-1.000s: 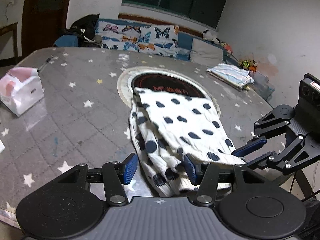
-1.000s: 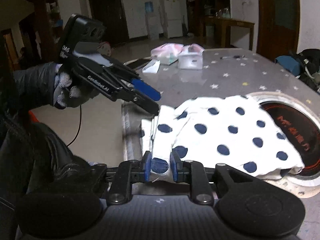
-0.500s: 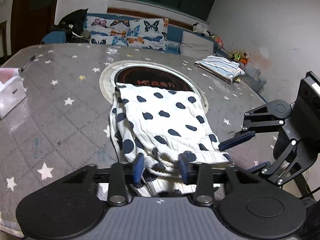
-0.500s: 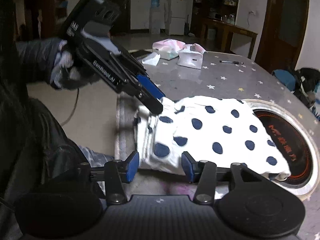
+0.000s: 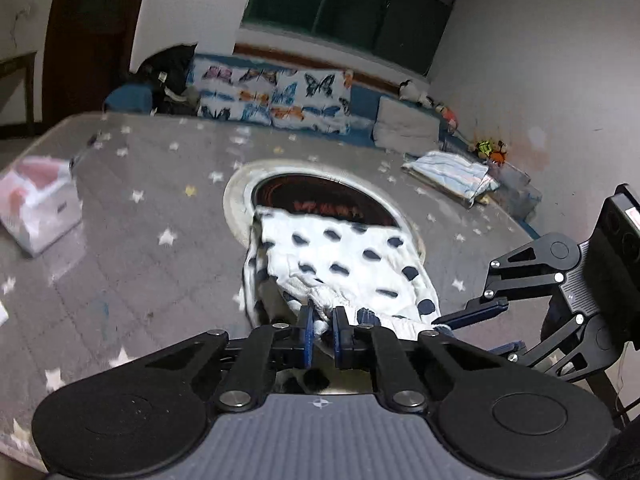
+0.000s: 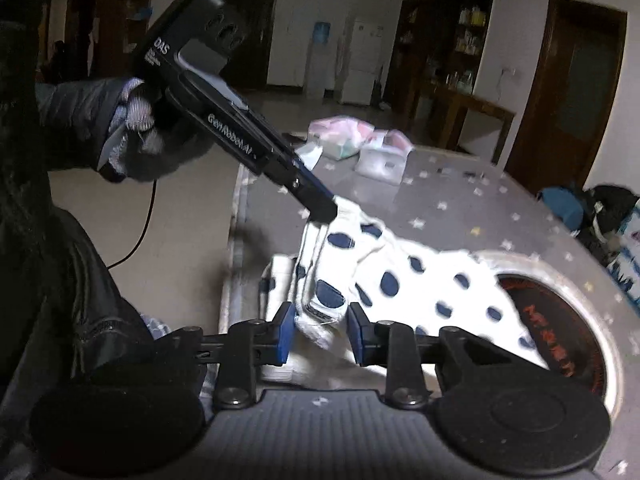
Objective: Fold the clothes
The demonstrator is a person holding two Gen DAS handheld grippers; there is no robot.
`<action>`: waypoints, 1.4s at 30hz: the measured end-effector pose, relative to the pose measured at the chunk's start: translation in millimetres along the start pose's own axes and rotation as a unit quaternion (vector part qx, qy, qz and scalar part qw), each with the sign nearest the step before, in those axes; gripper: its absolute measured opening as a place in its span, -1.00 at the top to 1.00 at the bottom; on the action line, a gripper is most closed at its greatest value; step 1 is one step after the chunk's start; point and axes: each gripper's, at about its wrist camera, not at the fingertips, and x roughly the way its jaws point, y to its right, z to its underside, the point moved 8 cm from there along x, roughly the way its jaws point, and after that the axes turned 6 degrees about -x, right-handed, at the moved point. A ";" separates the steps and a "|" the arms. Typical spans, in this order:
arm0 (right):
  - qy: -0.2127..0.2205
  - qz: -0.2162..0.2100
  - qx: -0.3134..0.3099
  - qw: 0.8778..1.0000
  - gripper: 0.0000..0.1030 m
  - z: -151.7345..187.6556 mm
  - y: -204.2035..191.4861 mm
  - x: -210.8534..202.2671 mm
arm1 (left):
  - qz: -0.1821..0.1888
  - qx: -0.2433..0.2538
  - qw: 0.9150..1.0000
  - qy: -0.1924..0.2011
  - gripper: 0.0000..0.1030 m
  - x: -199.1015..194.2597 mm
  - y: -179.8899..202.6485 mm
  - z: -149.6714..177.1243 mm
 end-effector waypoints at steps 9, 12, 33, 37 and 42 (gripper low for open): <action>0.022 -0.034 0.098 0.994 0.28 0.5 28.9 -22.6 | -0.009 0.028 1.000 0.007 0.38 -8.1 -2.5 -9.2; 0.030 -0.004 0.142 0.989 0.28 1.5 57.4 -26.3 | 0.013 0.041 0.999 0.026 0.38 -6.1 10.7 -22.4; -0.056 0.155 0.289 0.943 0.53 89.8 182.0 38.2 | 0.042 0.037 0.997 -0.054 0.38 52.9 20.4 11.7; -0.055 0.157 0.255 0.952 0.48 72.5 180.2 34.8 | 0.044 0.036 0.997 -0.044 0.38 45.3 22.9 5.2; -0.035 0.101 0.222 0.969 0.43 34.0 164.7 48.3 | 0.041 0.033 0.998 -0.032 0.34 39.4 25.1 -0.4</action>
